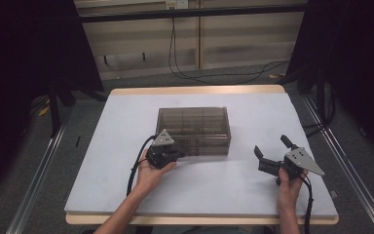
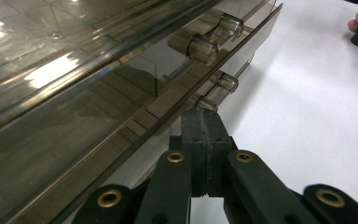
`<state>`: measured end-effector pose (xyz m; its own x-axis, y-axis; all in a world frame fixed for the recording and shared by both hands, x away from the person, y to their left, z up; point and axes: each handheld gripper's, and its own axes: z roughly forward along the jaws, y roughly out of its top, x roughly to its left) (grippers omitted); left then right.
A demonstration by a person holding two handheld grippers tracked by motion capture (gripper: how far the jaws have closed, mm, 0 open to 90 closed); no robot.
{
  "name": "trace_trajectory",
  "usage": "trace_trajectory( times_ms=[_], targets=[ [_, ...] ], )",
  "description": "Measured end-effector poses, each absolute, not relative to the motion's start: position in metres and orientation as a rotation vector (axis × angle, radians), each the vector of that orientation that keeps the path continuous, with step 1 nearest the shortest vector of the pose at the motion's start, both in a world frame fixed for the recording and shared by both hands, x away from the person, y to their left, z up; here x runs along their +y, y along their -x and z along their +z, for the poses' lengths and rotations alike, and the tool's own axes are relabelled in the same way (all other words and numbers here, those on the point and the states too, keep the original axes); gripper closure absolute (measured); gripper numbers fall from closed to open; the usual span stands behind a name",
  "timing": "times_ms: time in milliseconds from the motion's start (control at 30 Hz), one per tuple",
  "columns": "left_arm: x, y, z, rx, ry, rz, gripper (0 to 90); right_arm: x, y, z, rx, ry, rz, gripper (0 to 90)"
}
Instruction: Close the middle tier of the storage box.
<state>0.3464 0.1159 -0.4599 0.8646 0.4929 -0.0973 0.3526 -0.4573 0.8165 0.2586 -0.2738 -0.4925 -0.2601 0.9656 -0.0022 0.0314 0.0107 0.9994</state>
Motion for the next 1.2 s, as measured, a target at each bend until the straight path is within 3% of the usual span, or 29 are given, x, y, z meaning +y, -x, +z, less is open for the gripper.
trace_trajectory(
  times_ms=[967, 1200],
  targets=[
    [0.1153, -0.3526, -0.4643, 0.631, -2.094, 0.192, 87.9, -0.2735, -0.2587, -0.4925, 1.430, -1.096, 1.377, 0.0],
    [0.1168, -0.3505, -0.4633, 0.616, -2.113, 0.169, 76.4, -0.2736, -0.2586, -0.4925, 1.431, -1.094, 1.379, 0.0]
  ],
)
